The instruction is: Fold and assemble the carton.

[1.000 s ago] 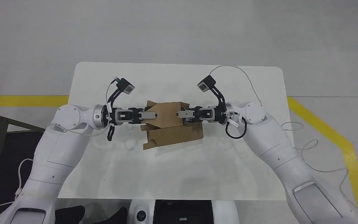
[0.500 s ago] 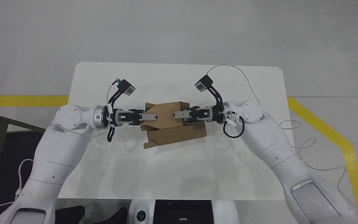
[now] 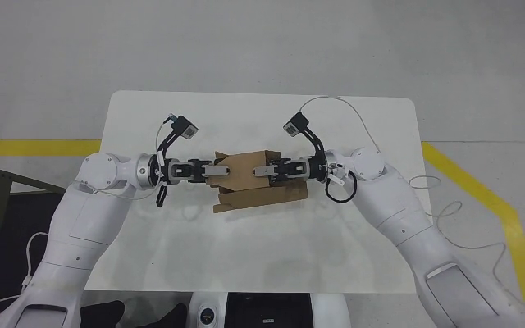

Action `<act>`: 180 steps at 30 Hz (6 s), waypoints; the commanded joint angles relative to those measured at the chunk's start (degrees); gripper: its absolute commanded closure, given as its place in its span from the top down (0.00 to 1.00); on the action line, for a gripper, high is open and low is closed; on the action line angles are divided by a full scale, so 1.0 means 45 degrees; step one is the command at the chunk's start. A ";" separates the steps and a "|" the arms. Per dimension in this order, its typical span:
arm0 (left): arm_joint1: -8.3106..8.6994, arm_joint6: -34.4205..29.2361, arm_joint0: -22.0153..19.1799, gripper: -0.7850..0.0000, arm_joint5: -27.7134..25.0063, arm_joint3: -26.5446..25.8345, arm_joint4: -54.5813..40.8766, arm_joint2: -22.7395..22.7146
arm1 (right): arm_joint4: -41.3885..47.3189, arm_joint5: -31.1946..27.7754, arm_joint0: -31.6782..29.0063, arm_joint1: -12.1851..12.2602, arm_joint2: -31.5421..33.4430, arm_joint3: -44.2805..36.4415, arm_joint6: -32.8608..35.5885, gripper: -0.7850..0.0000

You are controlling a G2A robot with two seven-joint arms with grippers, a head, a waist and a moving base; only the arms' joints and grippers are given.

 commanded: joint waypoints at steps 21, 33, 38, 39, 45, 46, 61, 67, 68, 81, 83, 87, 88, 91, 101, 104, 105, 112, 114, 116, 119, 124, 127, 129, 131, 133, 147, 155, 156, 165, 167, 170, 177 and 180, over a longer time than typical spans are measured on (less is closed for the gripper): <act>-0.0004 0.0361 0.0123 1.00 0.1479 -0.0440 -0.1850 -0.0574 | -0.1509 0.0573 0.0140 -0.0078 0.0258 0.0507 -0.0877 0.00; -0.0148 0.0790 0.0087 1.00 0.2008 -0.0762 -0.2121 -0.0178 | -0.2006 0.1026 -0.0069 -0.0091 0.0392 -0.0256 -0.1265 0.00; -0.0214 0.0921 0.0008 1.00 0.2109 -0.0830 -0.1963 0.0053 | -0.2175 0.1178 -0.0194 -0.0083 0.0469 -0.0607 -0.1383 0.00; -0.0222 0.0929 -0.0020 1.00 0.2128 -0.0842 -0.1912 0.0082 | -0.2215 0.1194 -0.0224 -0.0082 0.0477 -0.0675 -0.1408 0.00; -0.0247 0.1002 -0.0193 1.00 0.2048 -0.0937 -0.1151 0.0234 | -0.2446 0.1347 -0.0373 -0.0076 0.0526 -0.0972 -0.1478 0.00; -0.0250 0.0985 -0.0204 1.00 0.2101 -0.0958 -0.1048 0.0275 | -0.2490 0.1357 -0.0384 -0.0073 0.0541 -0.1008 -0.1479 0.00; -0.0199 0.1640 -0.0316 1.00 0.1522 -0.0899 -0.0952 -0.0563 | -0.2814 0.1604 -0.0788 0.0137 0.1285 -0.1601 -0.1537 0.00; -0.0141 0.1730 -0.0172 1.00 0.1350 -0.0629 -0.0336 -0.0772 | -0.2811 0.1521 -0.0858 0.0170 0.1424 -0.1576 -0.1412 0.00; -0.0137 0.1715 -0.0138 1.00 0.1339 -0.0601 -0.0270 -0.0772 | -0.2783 0.1512 -0.0863 0.0170 0.1433 -0.1576 -0.1379 0.00; -0.0130 0.2077 -0.0060 1.00 0.1095 -0.0223 0.0568 -0.0712 | -0.2206 0.1436 -0.0989 0.0121 0.1421 -0.2017 -0.0965 0.00; -0.0144 0.2124 -0.0067 1.00 0.1092 -0.0222 0.0534 -0.0676 | -0.2133 0.1440 -0.1003 0.0094 0.1355 -0.2080 -0.0948 0.00; -0.0176 0.2217 -0.0085 1.00 0.1192 -0.0282 0.0284 -0.0626 | -0.2076 0.1458 -0.0983 0.0043 0.1244 -0.2117 -0.0940 0.00; -0.0180 0.2217 -0.0099 1.00 0.1199 -0.0310 0.0237 -0.0629 | -0.2084 0.1456 -0.0977 0.0035 0.1238 -0.2090 -0.0966 0.00; -0.0168 0.2198 -0.0132 1.00 0.1060 -0.0300 0.0353 -0.0711 | -0.2493 0.1527 -0.0920 0.0061 0.1361 -0.1837 -0.1345 0.00; -0.0082 0.1946 -0.0067 1.00 0.1113 -0.0122 0.0408 -0.1076 | -0.3440 0.1914 -0.1098 0.0244 0.1979 -0.1864 -0.2320 0.00; -0.0090 0.1919 -0.0049 1.00 0.1209 -0.0279 0.0194 -0.1079 | -0.3496 0.2018 -0.1127 0.0229 0.1921 -0.2014 -0.2381 0.00; -0.0094 0.1946 -0.0046 1.00 0.1229 -0.0315 0.0174 -0.1069 | -0.3486 0.2042 -0.1125 0.0212 0.1858 -0.2086 -0.2343 0.00; -0.0137 0.2184 -0.0106 1.00 0.1284 -0.0358 0.0207 -0.0923 | -0.3178 0.2008 -0.1066 0.0087 0.1501 -0.2192 -0.2053 0.00; -0.0145 0.2227 -0.0119 1.00 0.1290 -0.0330 0.0216 -0.0903 | -0.3078 0.1986 -0.1046 0.0060 0.1436 -0.2194 -0.1949 0.00; -0.0152 0.2262 -0.0135 1.00 0.1302 -0.0309 0.0233 -0.0880 | -0.2965 0.1940 -0.1031 0.0033 0.1375 -0.2217 -0.1845 0.00; -0.0167 0.2279 -0.0156 1.00 0.1321 -0.0309 0.0220 -0.0827 | -0.2787 0.1869 -0.1024 -0.0013 0.1278 -0.2266 -0.1733 0.00; -0.0204 0.2285 -0.0198 1.00 0.1401 -0.0395 0.0035 -0.0725 | -0.2571 0.1790 -0.0973 -0.0107 0.1080 -0.2291 -0.1641 0.00; -0.0221 0.2271 -0.0213 1.00 0.1444 -0.0465 -0.0061 -0.0689 | -0.2472 0.1760 -0.0919 -0.0165 0.0959 -0.2254 -0.1578 0.00; -0.0230 0.2245 -0.0214 1.00 0.1469 -0.0521 -0.0125 -0.0670 | -0.2405 0.1751 -0.0888 -0.0203 0.0883 -0.2209 -0.1550 0.00; -0.0237 0.2224 -0.0208 1.00 0.1492 -0.0567 -0.0192 -0.0664 | -0.2349 0.1728 -0.0867 -0.0239 0.0812 -0.2171 -0.1513 0.00; -0.0243 0.2201 -0.0199 1.00 0.1541 -0.0605 -0.0268 -0.0661 | -0.2296 0.1716 -0.0855 -0.0274 0.0745 -0.2135 -0.1490 0.00; -0.0282 0.2109 -0.0077 1.00 0.1701 -0.0812 -0.0485 -0.0597 | -0.2085 0.1588 -0.0742 -0.0462 0.0528 -0.1803 -0.1443 0.00; -0.0257 0.2345 -0.0113 1.00 0.1326 -0.0598 0.0168 -0.0757 | -0.2337 0.1472 -0.0757 -0.0390 0.0939 -0.1559 -0.1667 0.00; -0.0253 0.2374 -0.0118 1.00 0.1270 -0.0550 0.0239 -0.0782 | -0.2436 0.1467 -0.0771 -0.0357 0.1043 -0.1527 -0.1691 0.00; -0.0195 0.2565 -0.0112 1.00 0.0776 -0.0654 0.0725 -0.1114 | -0.3319 0.1800 -0.1017 -0.0076 0.1875 -0.1525 -0.2234 0.00; -0.0188 0.2544 -0.0077 1.00 0.0778 -0.0769 0.0679 -0.1150 | -0.3518 0.1931 -0.1061 -0.0035 0.2002 -0.1555 -0.2463 0.00; -0.0185 0.2480 0.0030 1.00 0.0842 -0.0972 0.0525 -0.1163 | -0.3773 0.2055 -0.1096 0.0001 0.2150 -0.1634 -0.2861 0.00; -0.0198 0.2408 0.0248 1.00 0.0941 -0.1259 0.0512 -0.1004 | -0.3926 0.2270 -0.1135 -0.0024 0.2201 -0.2021 -0.3538 0.00; -0.0203 0.2390 0.0347 1.00 0.0912 -0.1327 0.0594 -0.0930 | -0.3918 0.2275 -0.1099 -0.0041 0.2231 -0.2087 -0.3730 0.00</act>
